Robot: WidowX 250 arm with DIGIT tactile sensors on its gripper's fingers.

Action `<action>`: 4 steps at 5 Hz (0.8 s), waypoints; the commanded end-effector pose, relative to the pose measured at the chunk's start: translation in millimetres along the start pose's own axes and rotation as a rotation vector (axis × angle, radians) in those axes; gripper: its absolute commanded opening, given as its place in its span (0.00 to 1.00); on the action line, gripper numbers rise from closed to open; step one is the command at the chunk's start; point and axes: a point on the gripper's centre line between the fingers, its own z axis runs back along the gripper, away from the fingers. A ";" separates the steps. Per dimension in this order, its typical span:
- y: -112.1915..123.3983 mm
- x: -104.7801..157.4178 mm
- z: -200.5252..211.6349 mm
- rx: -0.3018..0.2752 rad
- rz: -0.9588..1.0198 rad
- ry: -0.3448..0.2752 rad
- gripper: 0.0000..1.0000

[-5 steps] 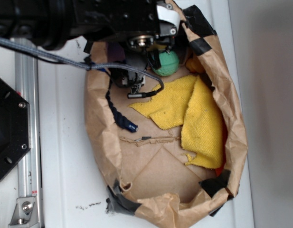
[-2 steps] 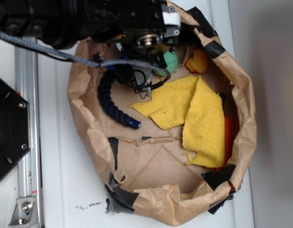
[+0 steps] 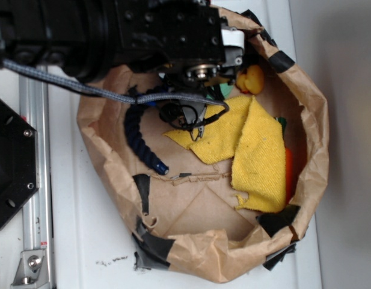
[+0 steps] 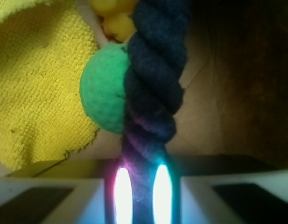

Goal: Grab the blue rope.

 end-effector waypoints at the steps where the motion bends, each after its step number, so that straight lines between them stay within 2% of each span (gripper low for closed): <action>1: 1.3 10.7 54.7 -0.004 0.083 -0.118 0.00; 2: -10.9 15.5 105.1 -0.040 0.114 -0.211 0.00; 3: -27.7 20.9 126.0 -0.065 0.113 -0.219 0.00; 4: -38.4 20.7 126.5 -0.072 0.103 -0.206 0.00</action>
